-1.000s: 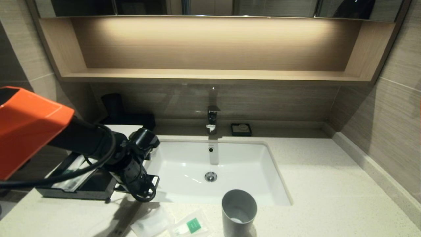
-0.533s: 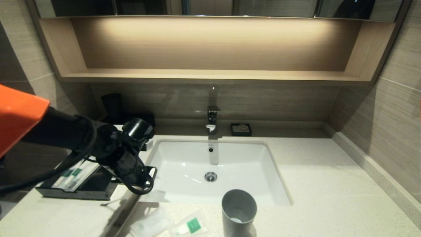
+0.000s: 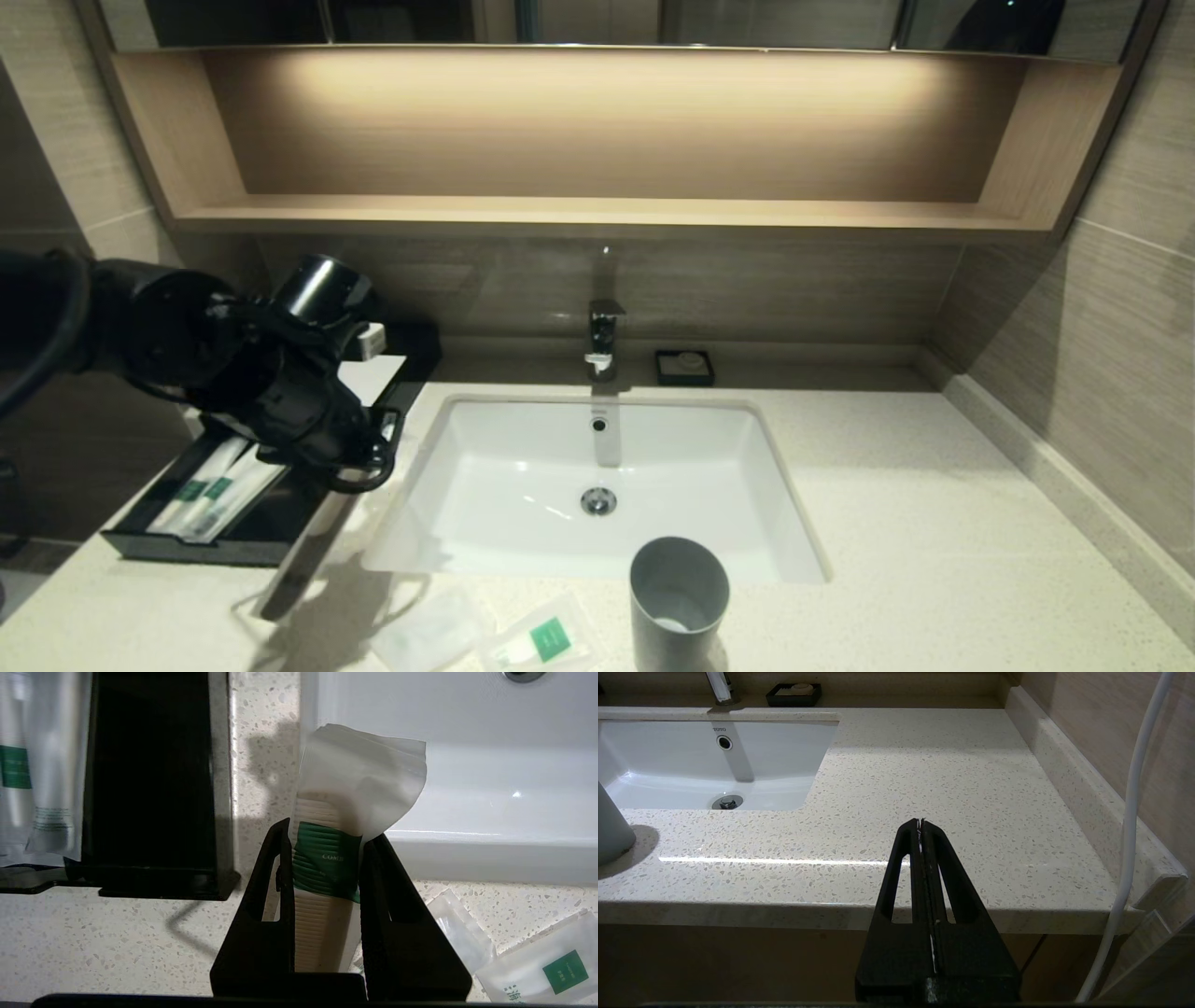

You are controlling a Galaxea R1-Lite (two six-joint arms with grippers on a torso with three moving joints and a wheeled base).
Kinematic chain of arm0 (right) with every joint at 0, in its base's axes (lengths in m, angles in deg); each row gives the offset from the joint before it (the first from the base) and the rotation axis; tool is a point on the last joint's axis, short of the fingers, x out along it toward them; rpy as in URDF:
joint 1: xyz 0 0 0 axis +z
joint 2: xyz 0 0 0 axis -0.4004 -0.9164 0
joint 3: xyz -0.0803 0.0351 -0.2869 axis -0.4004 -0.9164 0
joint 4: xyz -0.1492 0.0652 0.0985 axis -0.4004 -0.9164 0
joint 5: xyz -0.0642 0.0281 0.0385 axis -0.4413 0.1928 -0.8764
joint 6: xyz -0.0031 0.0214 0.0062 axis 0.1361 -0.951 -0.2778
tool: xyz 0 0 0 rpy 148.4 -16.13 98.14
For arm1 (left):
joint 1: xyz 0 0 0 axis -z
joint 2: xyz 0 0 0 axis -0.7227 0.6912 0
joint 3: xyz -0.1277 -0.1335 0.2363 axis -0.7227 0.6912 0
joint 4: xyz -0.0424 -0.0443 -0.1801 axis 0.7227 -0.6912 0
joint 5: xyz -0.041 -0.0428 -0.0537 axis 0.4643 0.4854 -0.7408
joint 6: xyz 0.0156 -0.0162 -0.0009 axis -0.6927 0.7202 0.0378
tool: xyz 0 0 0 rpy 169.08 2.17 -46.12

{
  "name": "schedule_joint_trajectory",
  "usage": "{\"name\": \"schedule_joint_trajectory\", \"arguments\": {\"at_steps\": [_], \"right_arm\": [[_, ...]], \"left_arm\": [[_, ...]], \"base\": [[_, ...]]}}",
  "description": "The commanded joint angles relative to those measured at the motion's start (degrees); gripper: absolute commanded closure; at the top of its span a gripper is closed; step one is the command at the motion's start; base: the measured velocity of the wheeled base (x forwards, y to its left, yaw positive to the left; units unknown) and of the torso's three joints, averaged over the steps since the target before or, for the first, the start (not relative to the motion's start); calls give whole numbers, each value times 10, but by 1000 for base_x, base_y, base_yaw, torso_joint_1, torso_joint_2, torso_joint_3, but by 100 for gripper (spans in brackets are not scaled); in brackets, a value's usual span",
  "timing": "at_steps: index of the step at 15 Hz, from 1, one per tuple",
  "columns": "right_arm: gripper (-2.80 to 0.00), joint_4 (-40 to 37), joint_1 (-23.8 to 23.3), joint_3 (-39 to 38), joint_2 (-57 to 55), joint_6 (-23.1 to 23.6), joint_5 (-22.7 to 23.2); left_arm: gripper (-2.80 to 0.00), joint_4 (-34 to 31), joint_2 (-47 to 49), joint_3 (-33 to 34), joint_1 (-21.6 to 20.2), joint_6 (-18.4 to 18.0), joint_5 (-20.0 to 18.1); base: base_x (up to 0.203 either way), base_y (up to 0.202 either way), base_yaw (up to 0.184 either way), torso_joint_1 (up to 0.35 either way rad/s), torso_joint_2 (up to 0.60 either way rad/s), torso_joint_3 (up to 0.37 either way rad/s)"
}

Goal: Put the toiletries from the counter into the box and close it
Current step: Pick up the bathroom toiletry, then place the bathroom toiletry into the drawer

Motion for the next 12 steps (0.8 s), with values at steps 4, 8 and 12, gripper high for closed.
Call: {"name": "schedule_joint_trajectory", "arguments": {"at_steps": [4,8,12], "right_arm": [[0,0,0,-1,0,0,0],[0,0,0,0,0,0,0],[0,0,0,0,0,0,0]], "left_arm": [[0,-1,-32,-18,-70,-24,26],[0,1,-29,-48,-136,-47,27],[0,3,-23,-64,-192,-62,27]], "base": [[0,0,0,0,0,0],[0,0,0,0,0,0],[0,0,0,0,0,0]]}}
